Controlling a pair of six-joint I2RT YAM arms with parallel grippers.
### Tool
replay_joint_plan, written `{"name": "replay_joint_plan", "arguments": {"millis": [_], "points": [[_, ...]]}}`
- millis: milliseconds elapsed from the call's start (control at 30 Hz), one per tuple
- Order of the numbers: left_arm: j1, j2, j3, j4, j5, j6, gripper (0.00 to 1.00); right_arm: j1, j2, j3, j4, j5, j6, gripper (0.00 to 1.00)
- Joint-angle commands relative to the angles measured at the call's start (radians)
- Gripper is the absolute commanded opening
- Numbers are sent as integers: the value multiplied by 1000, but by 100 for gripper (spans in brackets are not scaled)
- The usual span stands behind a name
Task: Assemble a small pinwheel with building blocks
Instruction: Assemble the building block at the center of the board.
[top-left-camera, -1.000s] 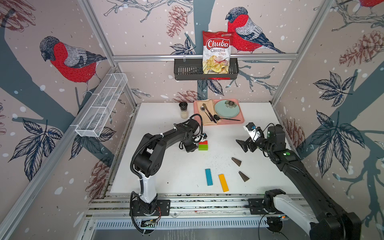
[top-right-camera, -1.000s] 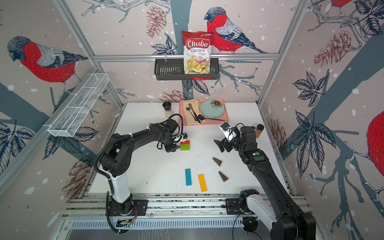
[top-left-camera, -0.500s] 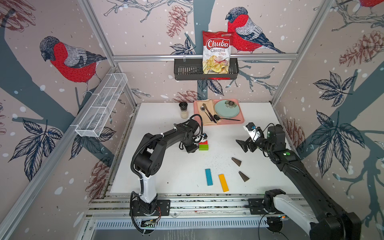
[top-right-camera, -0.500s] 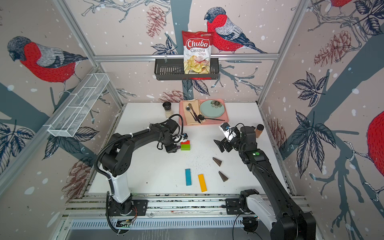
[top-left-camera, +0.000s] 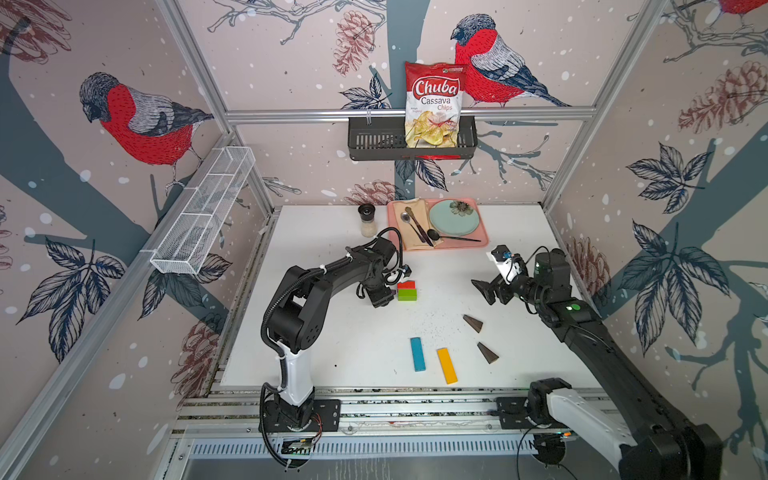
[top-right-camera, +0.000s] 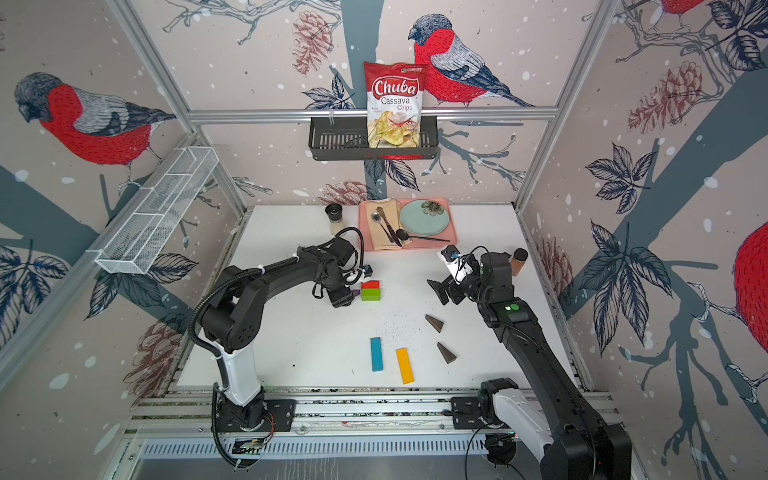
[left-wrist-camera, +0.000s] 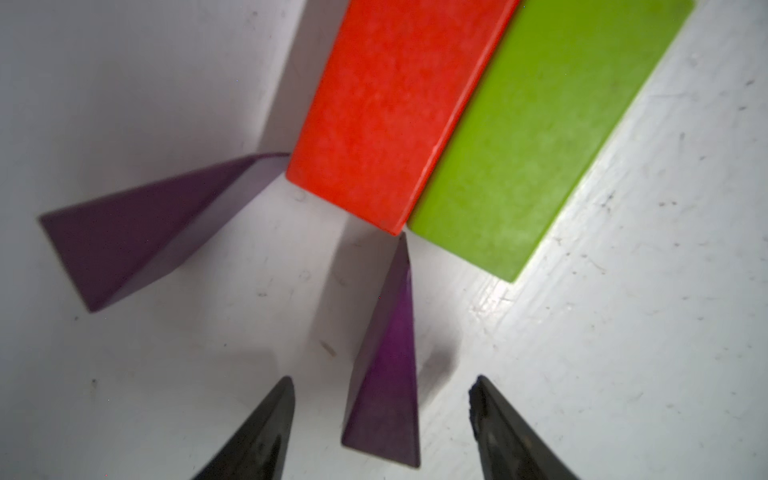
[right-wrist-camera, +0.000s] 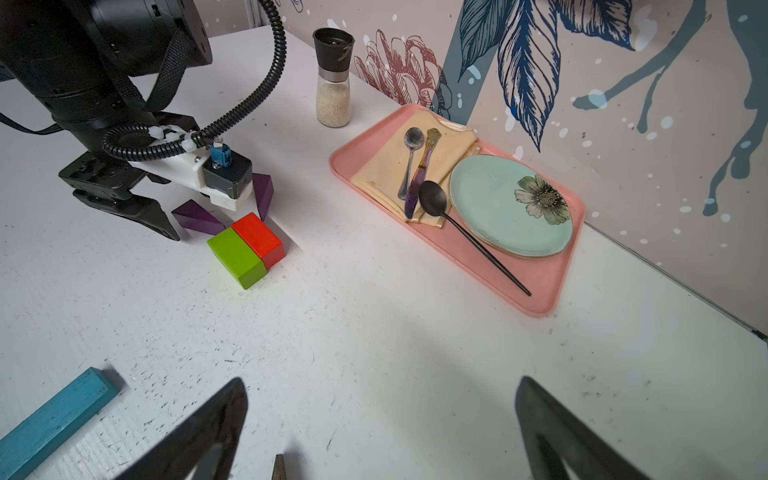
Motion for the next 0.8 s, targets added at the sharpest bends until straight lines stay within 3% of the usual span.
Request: {"name": "replay_joint_plan", "arguments": {"millis": [0,200,400,500,767], "points": [[4,-10,-1,-1,18,4,67,5,16,-13,10,-49,-33,100],[12,-61,-5,-2,47,-8,70,101,140,-7,97,39,24,96],[17,-190,-72,23,41,-69,71,235,339,52,173,236,124,85],[16,-242,-126,71,-9,-133,71,255,418,81,184,269,154,75],[48,-301,-240,193,-91,-322,70,307,576,143,175,248,206,68]]}}
